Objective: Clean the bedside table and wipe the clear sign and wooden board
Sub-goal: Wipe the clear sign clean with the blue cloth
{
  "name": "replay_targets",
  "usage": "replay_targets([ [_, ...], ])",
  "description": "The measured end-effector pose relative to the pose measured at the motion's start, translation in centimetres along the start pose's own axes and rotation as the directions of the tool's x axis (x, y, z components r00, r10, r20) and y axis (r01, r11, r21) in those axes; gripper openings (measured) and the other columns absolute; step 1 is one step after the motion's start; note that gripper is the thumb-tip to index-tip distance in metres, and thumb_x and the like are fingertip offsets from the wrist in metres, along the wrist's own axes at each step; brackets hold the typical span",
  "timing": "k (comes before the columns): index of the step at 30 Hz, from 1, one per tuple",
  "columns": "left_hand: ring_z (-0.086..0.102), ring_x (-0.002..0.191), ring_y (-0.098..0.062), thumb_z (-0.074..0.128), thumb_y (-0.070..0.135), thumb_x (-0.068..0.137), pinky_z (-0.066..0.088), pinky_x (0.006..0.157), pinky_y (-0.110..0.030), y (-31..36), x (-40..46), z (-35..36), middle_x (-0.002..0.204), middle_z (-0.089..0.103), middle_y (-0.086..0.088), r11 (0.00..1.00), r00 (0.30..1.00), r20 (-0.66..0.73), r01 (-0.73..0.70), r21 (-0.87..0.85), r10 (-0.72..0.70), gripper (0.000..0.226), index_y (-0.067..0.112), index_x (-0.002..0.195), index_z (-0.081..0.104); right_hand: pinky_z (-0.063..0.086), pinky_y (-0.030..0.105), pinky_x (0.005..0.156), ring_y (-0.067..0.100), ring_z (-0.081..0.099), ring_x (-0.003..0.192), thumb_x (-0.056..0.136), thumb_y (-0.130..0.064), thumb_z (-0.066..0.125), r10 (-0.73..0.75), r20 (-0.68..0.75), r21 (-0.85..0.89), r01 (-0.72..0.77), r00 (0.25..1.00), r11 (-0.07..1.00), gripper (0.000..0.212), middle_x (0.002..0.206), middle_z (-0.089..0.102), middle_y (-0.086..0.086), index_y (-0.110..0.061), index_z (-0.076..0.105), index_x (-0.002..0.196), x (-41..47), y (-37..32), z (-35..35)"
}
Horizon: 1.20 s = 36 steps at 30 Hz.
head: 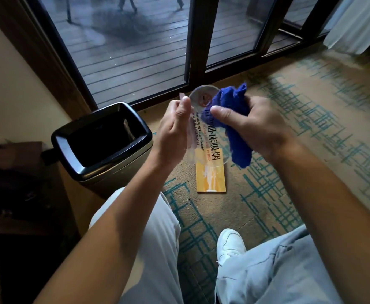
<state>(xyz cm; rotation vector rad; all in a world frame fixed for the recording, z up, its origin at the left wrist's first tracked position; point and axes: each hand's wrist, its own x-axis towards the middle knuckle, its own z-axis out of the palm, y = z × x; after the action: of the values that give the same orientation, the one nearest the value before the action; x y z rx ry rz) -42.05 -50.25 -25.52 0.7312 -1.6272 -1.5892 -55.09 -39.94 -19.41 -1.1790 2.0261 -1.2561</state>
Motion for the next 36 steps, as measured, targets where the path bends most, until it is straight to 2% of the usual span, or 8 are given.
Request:
replay_targets([
  [4,0.059,0.075,-0.035,0.038,0.069,0.085,0.05,0.071,-0.064,0.0,0.3,0.0,0.081,0.06,-0.011,0.999,0.998,-0.065,0.001,0.037,0.001,0.049,0.022,0.091,0.052,0.047,0.033,0.077,0.022,0.058,0.091,0.095,-0.05,0.055,-0.329,-0.173,-0.62,0.157,0.928,0.769,0.049,0.115,0.058,0.005,-0.018,0.057,0.132,-1.5,0.2,2.4],
  [9,0.058,0.08,-0.026,0.037,0.063,0.09,0.049,0.081,-0.063,-1.0,0.9,-0.5,0.084,0.058,-0.007,0.998,0.984,-0.176,0.034,0.055,-0.024,0.045,0.02,0.09,0.05,0.039,0.034,0.068,0.028,0.054,0.092,0.094,-0.043,0.052,-0.338,-0.017,-0.783,0.198,0.941,0.59,0.045,0.116,0.052,0.009,-0.022,0.059,0.133,-2.9,-0.7,3.1],
  [12,0.054,0.068,-0.01,0.034,0.054,0.094,0.048,0.075,-0.046,-1.5,1.3,-1.3,0.074,0.054,0.005,0.991,0.967,-0.249,0.077,0.113,-0.047,0.036,0.021,0.086,0.048,0.039,0.029,0.069,0.019,0.052,0.082,0.089,-0.044,0.056,-0.177,0.187,-0.756,0.257,0.966,0.603,0.037,0.103,0.052,-0.002,-0.032,0.063,0.123,-3.6,-0.5,2.2],
  [14,0.05,0.064,-0.008,0.034,0.053,0.093,0.042,0.071,-0.039,-1.6,1.5,-1.4,0.071,0.051,0.008,0.991,0.968,-0.246,0.085,0.102,-0.057,0.034,0.022,0.086,0.047,0.049,0.033,0.072,0.016,0.059,0.084,0.086,-0.041,0.061,-0.114,0.245,-0.59,0.241,0.963,0.771,0.031,0.097,0.06,-0.007,-0.033,0.068,0.115,-3.6,-0.8,1.4],
  [20,0.061,0.063,0.0,0.031,0.048,0.102,0.05,0.061,-0.03,-1.0,0.5,-0.1,0.07,0.062,0.006,0.896,0.972,-0.081,-0.171,0.411,0.222,0.04,0.012,0.101,0.049,0.045,0.004,0.079,0.007,0.064,0.094,0.086,-0.029,0.073,-0.22,0.0,-0.329,0.208,0.976,0.921,0.036,0.106,0.068,-0.004,-0.018,0.068,0.119,-1.7,-1.2,1.6],
  [23,0.062,0.066,-0.014,0.032,0.042,0.105,0.051,0.066,-0.044,-0.9,0.5,0.1,0.075,0.063,0.0,0.884,0.955,-0.094,-0.219,0.413,0.281,0.035,0.012,0.102,0.049,0.049,0.016,0.083,0.012,0.064,0.092,0.088,-0.024,0.071,-0.216,0.066,-0.244,0.226,0.974,0.943,0.027,0.102,0.067,-0.001,-0.018,0.071,0.115,-1.7,-1.2,2.3],
  [27,0.05,0.054,0.001,0.032,0.045,0.102,0.04,0.057,-0.029,-1.1,0.8,-0.5,0.063,0.049,0.011,0.895,0.925,-0.177,-0.256,0.366,0.337,0.029,0.019,0.096,0.045,0.059,0.041,0.08,0.018,0.07,0.083,0.088,-0.018,0.071,-0.092,0.272,0.032,0.086,0.958,0.996,0.017,0.089,0.075,0.002,-0.017,0.075,0.104,-2.3,-0.9,2.1],
  [36,0.052,0.067,0.0,0.033,0.049,0.098,0.043,0.064,-0.016,-0.1,1.1,-0.7,0.077,0.055,0.012,0.971,0.908,-0.348,-0.236,0.037,0.234,0.04,0.011,0.1,0.046,0.051,0.023,0.055,0.009,0.069,0.066,0.082,-0.039,0.073,0.205,0.463,-0.47,0.043,0.862,0.881,0.016,0.074,0.074,-0.006,-0.025,0.075,0.089,-2.6,1.1,-0.8],
])
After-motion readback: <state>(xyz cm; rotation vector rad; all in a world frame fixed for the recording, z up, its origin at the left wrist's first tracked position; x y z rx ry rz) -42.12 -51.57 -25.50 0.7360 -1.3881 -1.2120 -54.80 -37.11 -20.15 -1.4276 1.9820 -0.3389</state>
